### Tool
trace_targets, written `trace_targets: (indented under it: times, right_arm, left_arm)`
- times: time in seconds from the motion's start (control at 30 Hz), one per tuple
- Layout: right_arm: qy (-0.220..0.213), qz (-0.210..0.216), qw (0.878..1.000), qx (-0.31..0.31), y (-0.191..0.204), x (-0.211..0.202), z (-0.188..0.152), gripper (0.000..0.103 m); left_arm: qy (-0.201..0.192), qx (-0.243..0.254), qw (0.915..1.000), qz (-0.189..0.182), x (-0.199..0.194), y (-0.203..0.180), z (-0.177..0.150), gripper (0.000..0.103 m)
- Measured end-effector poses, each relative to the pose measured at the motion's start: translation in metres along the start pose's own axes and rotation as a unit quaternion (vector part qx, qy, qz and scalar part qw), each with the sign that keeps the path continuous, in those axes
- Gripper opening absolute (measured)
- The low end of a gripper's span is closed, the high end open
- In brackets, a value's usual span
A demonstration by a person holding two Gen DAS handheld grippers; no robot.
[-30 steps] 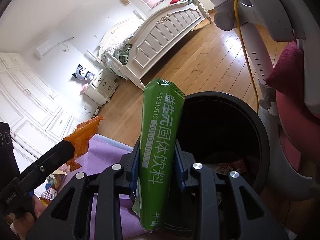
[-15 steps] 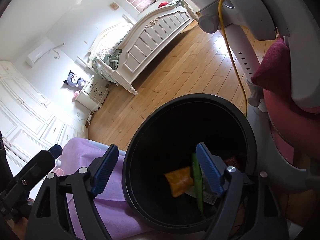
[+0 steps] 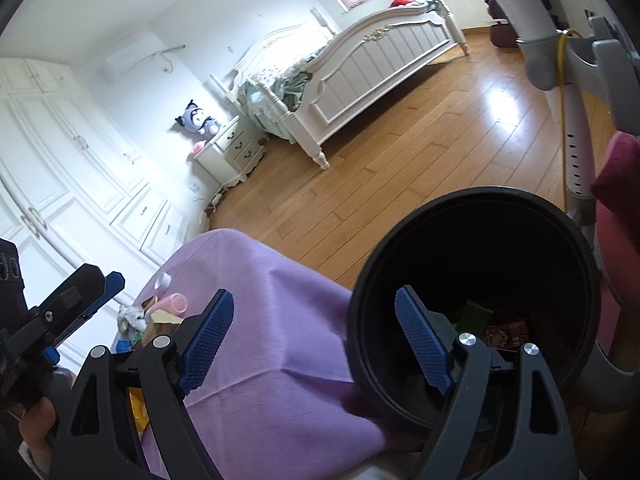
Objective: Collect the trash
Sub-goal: 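Grasp the crumpled white plastic bag with the left tool while the right tool grasps the pink roller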
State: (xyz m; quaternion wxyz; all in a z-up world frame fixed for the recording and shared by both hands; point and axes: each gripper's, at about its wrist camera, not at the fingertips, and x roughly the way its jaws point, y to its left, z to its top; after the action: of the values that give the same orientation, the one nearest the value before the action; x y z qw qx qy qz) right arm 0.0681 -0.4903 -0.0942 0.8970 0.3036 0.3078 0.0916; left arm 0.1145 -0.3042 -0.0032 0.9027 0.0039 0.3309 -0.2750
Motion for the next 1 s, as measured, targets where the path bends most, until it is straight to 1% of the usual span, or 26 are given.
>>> trace_targets:
  times: [0.17,0.3,0.37,0.47,0.57,0.63,0.7,0.83,0.87,0.9,0.93,0.97,1.0]
  right_arm:
    - [0.033,0.030,0.997,-0.055,0.056,0.025,-0.002,0.082]
    - [0.063,0.056,0.991,-0.102,0.098,0.048,0.001,0.082]
    - [0.081,0.059,0.987,-0.128,0.116,0.062,0.002,0.082]
    - [0.111,0.065,0.980,-0.154,0.141,0.087,0.003,0.082]
    - [0.144,0.055,0.974,-0.168,0.160,0.112,0.003,0.082]
    - [0.167,0.043,0.968,-0.182,0.173,0.130,0.000,0.082]
    - [0.191,0.018,0.960,-0.203,0.188,0.147,-0.003,0.082]
    - [0.231,-0.017,0.948,-0.218,0.203,0.179,-0.011,0.082]
    - [0.239,-0.025,0.945,-0.223,0.205,0.184,-0.013,0.082]
    - [0.243,-0.030,0.943,-0.227,0.207,0.188,-0.015,0.081]
    - [0.244,-0.036,0.941,-0.231,0.208,0.191,-0.016,0.075]
    - [0.241,-0.039,0.941,-0.236,0.209,0.192,-0.017,0.073]
    - [0.238,-0.040,0.940,-0.240,0.209,0.191,-0.018,0.073]
  left_arm:
    - [-0.018,-0.052,0.9970,0.055,-0.035,0.078,-0.001,0.098]
    - [-0.025,-0.099,0.9886,0.110,-0.061,0.156,-0.006,0.098]
    - [-0.018,-0.130,0.9840,0.121,-0.069,0.193,-0.010,0.098]
    - [0.003,-0.174,0.9778,0.117,-0.072,0.240,-0.019,0.098]
    - [0.020,-0.202,0.9727,0.112,-0.069,0.272,-0.026,0.098]
    - [0.029,-0.211,0.9719,0.099,-0.065,0.284,-0.029,0.098]
    - [0.041,-0.214,0.9726,0.083,-0.055,0.289,-0.030,0.098]
    - [0.059,-0.208,0.9739,0.070,-0.038,0.294,-0.034,0.098]
    - [0.060,-0.205,0.9750,0.063,-0.035,0.294,-0.035,0.096]
    - [0.063,-0.201,0.9755,0.062,-0.031,0.292,-0.035,0.083]
    - [0.071,-0.200,0.9756,0.058,-0.026,0.291,-0.035,0.076]
    - [0.076,-0.203,0.9750,0.051,-0.023,0.292,-0.037,0.065]
    - [0.074,-0.208,0.9744,0.043,-0.021,0.294,-0.039,0.057]
